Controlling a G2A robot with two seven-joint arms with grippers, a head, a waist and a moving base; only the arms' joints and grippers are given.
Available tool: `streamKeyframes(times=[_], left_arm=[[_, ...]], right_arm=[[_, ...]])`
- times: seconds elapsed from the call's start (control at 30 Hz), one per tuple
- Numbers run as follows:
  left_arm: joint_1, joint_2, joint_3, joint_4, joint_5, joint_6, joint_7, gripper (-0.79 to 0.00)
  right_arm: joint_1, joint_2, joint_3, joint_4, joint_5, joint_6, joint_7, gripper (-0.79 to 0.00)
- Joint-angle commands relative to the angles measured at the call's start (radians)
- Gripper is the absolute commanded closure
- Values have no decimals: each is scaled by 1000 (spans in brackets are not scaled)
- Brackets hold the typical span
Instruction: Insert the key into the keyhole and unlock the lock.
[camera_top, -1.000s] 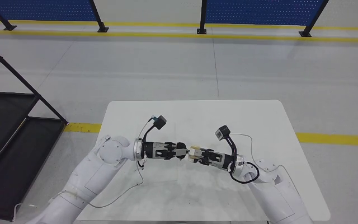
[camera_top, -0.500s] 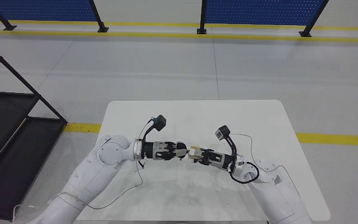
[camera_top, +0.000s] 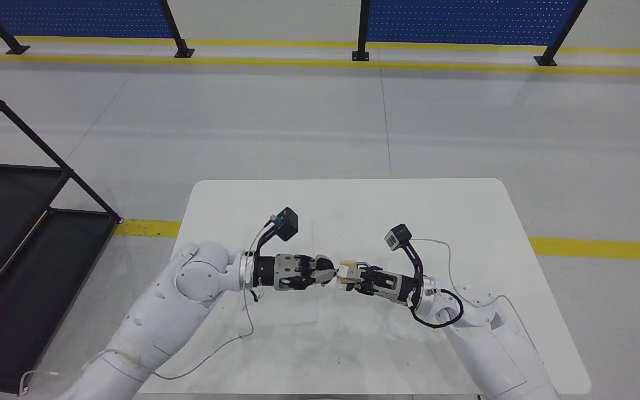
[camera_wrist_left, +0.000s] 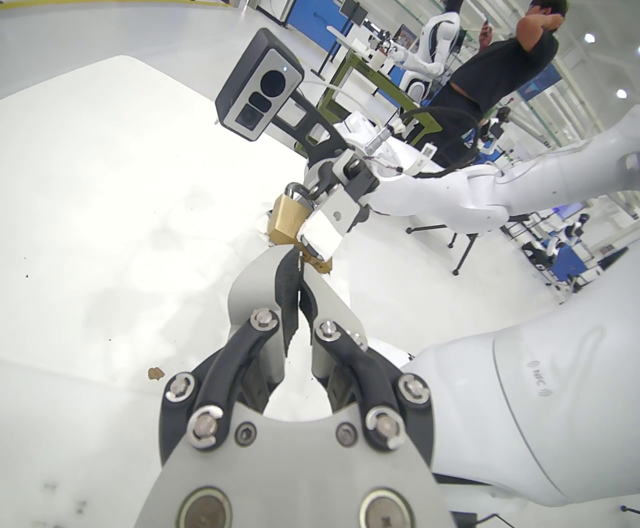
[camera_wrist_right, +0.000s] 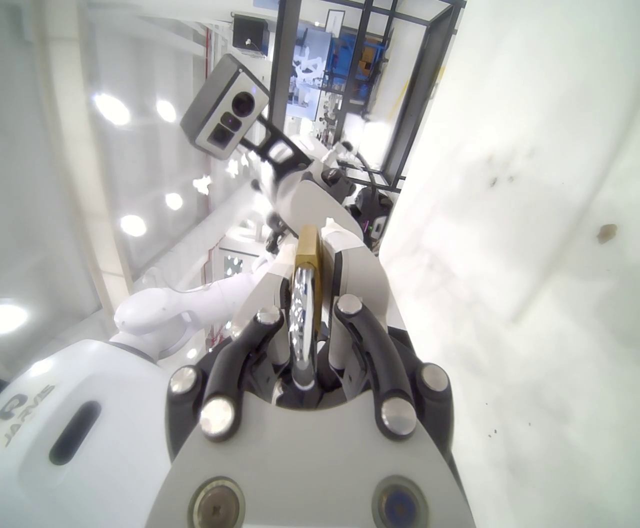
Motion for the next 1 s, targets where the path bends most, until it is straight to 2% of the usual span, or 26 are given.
streamKeyframes(times=[0.0, 0.97], left_arm=[[6, 1, -4, -7, 25, -6, 16, 0], [95, 7, -55, -114, 440, -37, 293, 0]], right_arm=[[0, 0, 0, 0, 0, 0, 0, 0], [0, 0, 0, 0, 0, 0, 0, 0]])
